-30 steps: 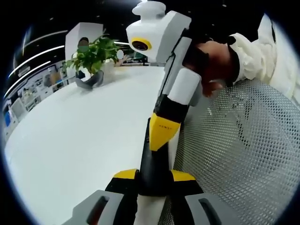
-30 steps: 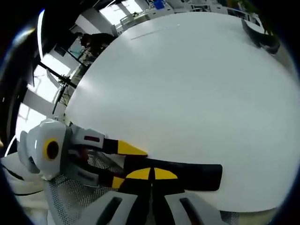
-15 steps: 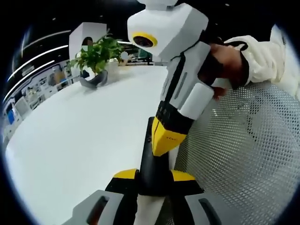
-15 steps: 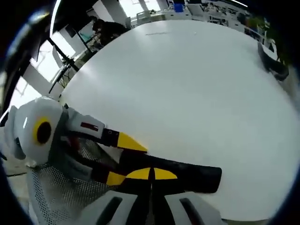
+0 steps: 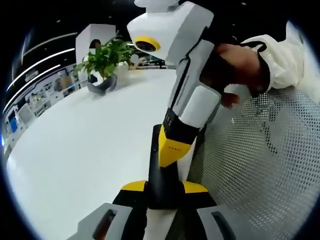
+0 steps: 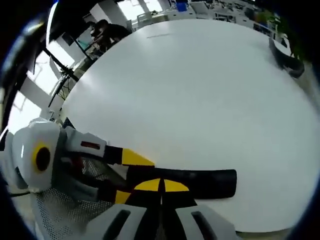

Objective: Press the specified remote control buttons in sequence, fully releasing each button before pressing the next.

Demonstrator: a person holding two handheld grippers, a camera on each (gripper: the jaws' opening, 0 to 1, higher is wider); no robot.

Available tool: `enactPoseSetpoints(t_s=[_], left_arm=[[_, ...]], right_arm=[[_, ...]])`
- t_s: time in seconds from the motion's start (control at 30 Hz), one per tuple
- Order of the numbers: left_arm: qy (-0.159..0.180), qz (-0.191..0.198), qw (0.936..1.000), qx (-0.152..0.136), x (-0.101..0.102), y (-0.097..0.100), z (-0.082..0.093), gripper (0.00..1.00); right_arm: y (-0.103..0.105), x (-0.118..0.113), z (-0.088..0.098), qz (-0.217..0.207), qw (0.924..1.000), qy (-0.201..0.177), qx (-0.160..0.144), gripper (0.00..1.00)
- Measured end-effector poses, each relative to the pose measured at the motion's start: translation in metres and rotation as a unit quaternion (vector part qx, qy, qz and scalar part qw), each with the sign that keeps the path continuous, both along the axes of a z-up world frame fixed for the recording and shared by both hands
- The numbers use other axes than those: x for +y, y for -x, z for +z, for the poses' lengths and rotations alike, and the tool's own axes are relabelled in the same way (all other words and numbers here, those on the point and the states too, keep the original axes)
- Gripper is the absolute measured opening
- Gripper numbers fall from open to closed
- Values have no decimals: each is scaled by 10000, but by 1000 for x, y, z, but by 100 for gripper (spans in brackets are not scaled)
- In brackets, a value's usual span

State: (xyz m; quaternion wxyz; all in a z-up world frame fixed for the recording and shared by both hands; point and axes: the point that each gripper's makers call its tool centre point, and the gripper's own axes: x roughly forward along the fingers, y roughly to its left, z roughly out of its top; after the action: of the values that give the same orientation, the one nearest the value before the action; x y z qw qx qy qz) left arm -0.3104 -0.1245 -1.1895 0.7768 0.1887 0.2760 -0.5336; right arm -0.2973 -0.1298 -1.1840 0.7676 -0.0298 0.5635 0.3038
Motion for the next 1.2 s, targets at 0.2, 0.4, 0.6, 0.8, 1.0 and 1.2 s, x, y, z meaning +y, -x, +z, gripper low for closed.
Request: enactPoseSetpoints(t_s=[0.2,0.4,0.6,0.8,1.0,1.2], left_arm=[[-48,38,10000,26,1,-3,-1,24],[-53,-45,10000,46,1,-3,-1,24],[-182,-285,9994,77,1,-2,-1,24],[39,-186,9998,-5,1,-1,0,25],[-72,-302,9995,78,-1,-2,1,25],[-127,-346,9993,94,-1,-1,0,25]], right_arm=[[-4,0,0,150,9993,234,-230,0],[-5,-1,-1,-300,9975,157,617,0],[-8,0,-4,-279,9932,401,1058,0],[-7,-2,-3,-686,9895,19,1271,0],[-3,-4,0,-1122,9888,-289,943,0],[-9,2,5,-782,9945,-119,681,0]])
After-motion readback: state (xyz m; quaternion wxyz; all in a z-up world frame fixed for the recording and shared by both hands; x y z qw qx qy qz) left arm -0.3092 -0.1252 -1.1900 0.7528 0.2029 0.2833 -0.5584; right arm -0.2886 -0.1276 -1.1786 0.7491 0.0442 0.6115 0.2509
